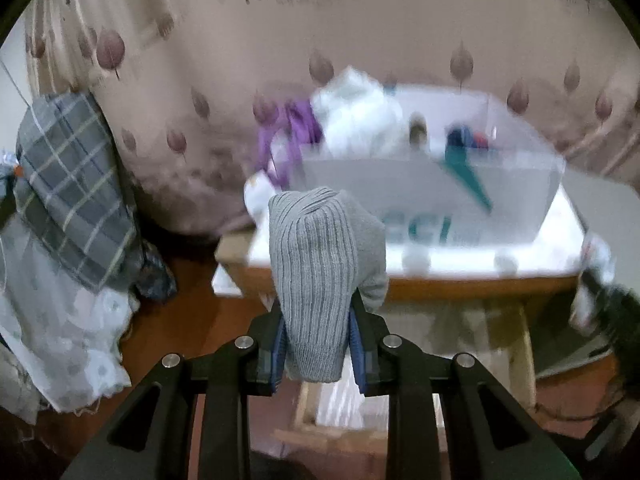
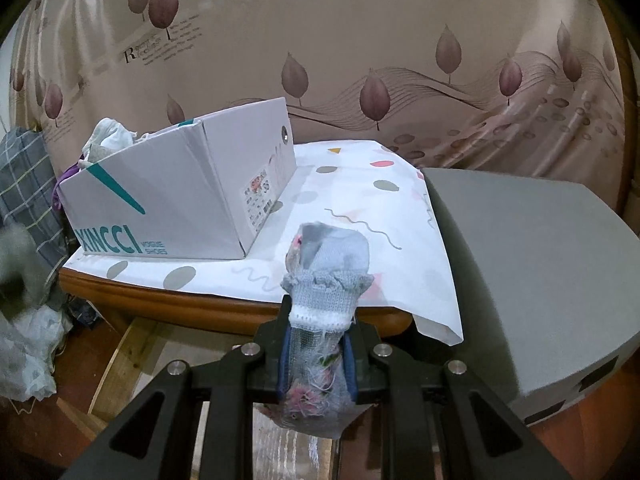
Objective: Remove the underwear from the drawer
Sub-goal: 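Carry the grey ribbed sock over the white box and open the left tool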
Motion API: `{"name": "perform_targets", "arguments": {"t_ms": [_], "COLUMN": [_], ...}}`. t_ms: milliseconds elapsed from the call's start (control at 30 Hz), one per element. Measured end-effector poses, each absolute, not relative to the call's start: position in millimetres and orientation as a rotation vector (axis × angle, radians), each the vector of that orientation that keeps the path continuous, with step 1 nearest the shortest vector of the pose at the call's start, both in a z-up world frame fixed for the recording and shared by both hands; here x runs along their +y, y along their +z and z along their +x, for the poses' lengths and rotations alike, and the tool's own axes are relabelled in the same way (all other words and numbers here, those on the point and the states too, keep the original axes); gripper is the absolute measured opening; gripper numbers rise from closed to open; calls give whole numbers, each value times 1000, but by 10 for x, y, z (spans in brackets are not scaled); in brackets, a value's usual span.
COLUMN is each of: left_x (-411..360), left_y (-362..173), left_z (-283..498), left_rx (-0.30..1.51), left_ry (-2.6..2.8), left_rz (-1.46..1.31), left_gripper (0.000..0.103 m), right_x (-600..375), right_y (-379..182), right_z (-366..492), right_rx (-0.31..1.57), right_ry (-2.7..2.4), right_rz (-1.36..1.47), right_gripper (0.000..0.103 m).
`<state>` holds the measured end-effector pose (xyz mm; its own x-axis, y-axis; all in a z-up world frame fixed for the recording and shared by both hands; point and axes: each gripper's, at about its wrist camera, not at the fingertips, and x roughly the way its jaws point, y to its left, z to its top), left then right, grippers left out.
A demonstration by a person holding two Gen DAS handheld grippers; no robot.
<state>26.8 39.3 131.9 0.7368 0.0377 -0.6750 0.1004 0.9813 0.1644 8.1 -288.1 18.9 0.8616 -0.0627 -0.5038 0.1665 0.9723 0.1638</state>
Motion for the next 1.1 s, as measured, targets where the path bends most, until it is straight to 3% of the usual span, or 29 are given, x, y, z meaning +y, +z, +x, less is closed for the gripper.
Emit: {"name": "perform_targets", "arguments": {"t_ms": [167,400,667,1100], "left_x": [438,363,95,-595], "left_y": [1985,2389,2264,1956], "left_z": [514,1102,1790,1929], "left_rx": [657,668,738,797], "left_ry": [-48,-85,-143,-341], "left_rz": [156,92,82,121], "left_gripper": [24,24,24,25], "right_x": [-2892,-2970,-3000,-2995], "right_y": [189,191,182,165], "right_z": [85,72,112,148], "right_rx": [519,516,524,537], "right_ry": [-127,-138,-144,-149], "right_rz": [211,235,251,249], "right_gripper": [21,21,21,21]}}
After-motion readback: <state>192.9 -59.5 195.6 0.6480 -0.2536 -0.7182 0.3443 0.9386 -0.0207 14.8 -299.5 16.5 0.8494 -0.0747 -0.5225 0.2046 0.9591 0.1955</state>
